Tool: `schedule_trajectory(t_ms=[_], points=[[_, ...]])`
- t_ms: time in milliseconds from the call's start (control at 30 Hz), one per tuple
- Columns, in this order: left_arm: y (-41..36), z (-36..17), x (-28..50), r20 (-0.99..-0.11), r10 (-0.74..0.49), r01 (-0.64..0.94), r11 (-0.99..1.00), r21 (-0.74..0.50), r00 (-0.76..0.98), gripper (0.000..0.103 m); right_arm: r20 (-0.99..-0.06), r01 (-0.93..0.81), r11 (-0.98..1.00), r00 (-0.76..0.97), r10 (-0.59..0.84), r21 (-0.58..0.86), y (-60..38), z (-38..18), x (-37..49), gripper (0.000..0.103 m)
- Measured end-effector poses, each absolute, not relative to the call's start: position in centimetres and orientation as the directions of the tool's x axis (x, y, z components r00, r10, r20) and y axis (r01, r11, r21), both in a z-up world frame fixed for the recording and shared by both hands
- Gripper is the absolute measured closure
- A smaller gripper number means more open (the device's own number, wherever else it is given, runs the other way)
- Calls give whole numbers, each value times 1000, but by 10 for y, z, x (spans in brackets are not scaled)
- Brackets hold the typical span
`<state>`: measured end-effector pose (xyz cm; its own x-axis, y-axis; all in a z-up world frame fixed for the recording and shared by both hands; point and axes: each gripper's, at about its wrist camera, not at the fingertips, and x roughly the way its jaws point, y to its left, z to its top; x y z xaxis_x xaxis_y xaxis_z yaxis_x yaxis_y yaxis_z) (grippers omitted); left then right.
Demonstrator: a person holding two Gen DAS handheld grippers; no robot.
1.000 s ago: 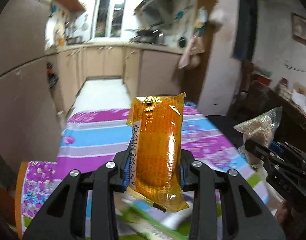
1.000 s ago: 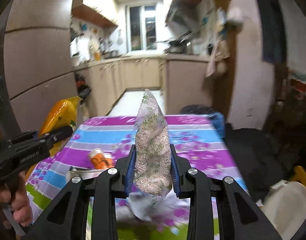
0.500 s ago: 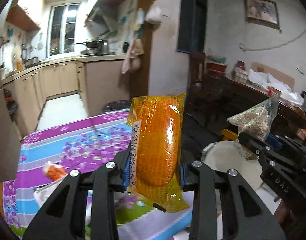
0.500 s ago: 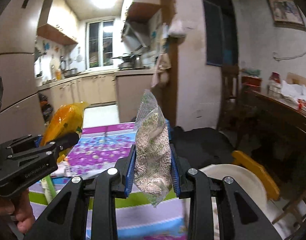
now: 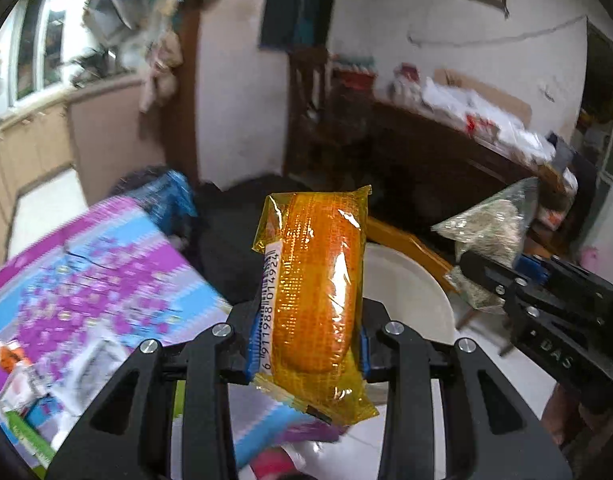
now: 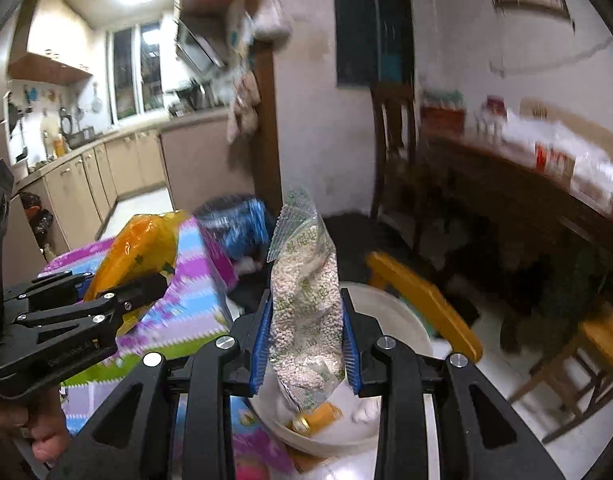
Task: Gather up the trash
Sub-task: 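Carry the orange packet and seed bag with both tools over the white bucket, then open both tools to drop the orange packet and seed bag into the bucket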
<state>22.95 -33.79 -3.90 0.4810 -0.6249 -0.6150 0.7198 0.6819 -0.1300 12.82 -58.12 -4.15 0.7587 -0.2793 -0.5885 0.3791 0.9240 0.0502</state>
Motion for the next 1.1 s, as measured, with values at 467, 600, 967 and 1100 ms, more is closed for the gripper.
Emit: schedule_trajectory(t_ms=[467,600,967,1100], points=[[-441,-125,270,-852,-472,728,663,-173,227,70,-843,414,901,525,-118,132,-681,-135,204,71],[-446,-141,275,-870,-443,714,680,-167,218,70,-854,416,900,508,-111,130,-674,-150,209,71],[-450,-145,275,-873,-430,707,690,-155,228,69,-861,410,902,499,-98,135,-667,-161,218,71],[-451,-143,272,-872,-426,706,694,-144,240,69,-858,410,903,504,-105,130,-666,-162,219,71]])
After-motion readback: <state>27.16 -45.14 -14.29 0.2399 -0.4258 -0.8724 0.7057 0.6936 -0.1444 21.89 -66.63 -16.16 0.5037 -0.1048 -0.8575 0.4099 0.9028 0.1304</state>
